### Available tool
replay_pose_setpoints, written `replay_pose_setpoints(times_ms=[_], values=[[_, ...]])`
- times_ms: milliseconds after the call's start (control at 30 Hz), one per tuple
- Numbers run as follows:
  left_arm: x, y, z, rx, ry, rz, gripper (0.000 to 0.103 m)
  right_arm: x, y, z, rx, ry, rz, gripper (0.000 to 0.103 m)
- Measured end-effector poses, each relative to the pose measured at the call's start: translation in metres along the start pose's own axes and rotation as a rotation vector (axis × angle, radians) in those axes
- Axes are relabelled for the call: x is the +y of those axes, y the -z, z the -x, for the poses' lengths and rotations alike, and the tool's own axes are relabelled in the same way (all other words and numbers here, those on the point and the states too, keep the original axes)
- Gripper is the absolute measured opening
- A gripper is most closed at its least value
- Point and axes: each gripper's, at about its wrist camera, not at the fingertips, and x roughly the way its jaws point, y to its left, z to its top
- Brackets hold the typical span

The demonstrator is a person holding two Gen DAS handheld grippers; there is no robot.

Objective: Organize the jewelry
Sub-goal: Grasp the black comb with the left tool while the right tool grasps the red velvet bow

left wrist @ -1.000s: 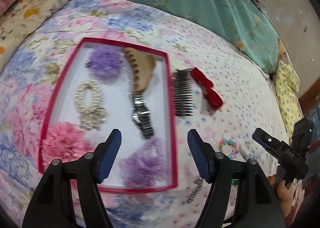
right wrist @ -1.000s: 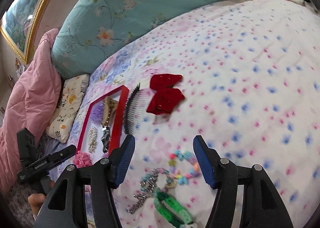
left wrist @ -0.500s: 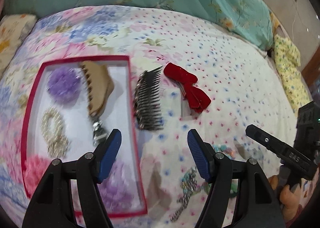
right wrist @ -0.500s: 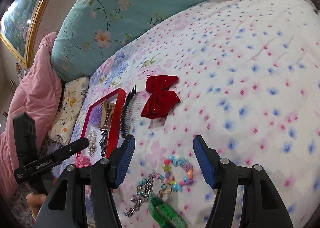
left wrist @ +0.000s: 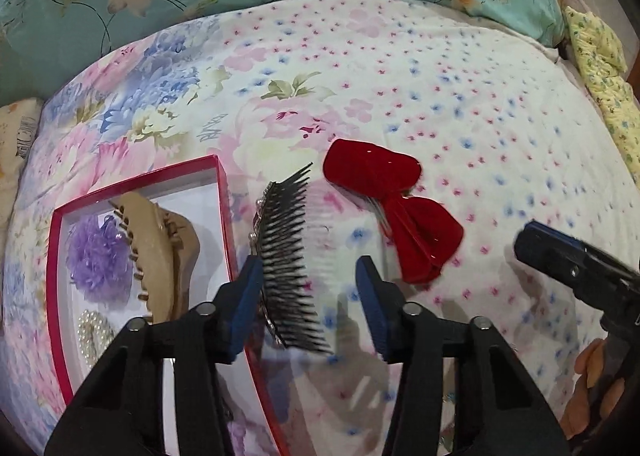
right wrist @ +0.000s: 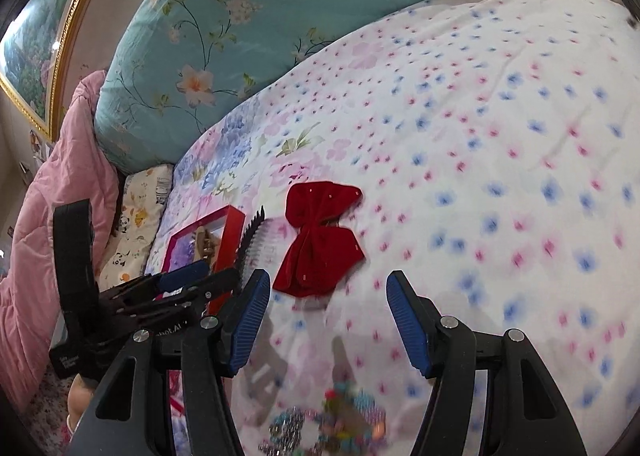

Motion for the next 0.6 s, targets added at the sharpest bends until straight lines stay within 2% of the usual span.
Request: replay_pose_setpoints(times_ms=[100,133,167,300,367,467,600], values=[[0.002,-0.004,-0.014,0.035,-0.005,-0.002,0.03,0.004,-0.011,-0.02,0.029,-0.002,0.023,0.063],[0.004,-0.004,-0.019,0.045,0.005,0.001,0.014,0.006,-0.014,-0.027,0.041,0.0,0.027,0.063],[0.006,-0.004,-0.022,0.054,0.019,0.004,0.011,0.006,-0.016,-0.031,0.047,-0.001,0.028,0.063],[0.012,-0.005,-0.016,0.011,0.049,0.027,0.005,0.011,-0.02,-0.042,0.067,-0.005,0.048,0.063],[0.019,-0.004,-0.007,-0.01,0.093,0.065,0.0,0.015,-0.021,-0.048,0.077,0.004,0.073,0.063],[0.031,0.0,0.006,-0.039,0.152,0.12,0.0,0.023,-0.023,-0.061,0.095,0.008,0.127,0.063],[0.048,0.009,0.029,-0.081,0.197,0.181,0.0,0.03,-0.025,-0.081,0.125,0.061,0.202,0.063]])
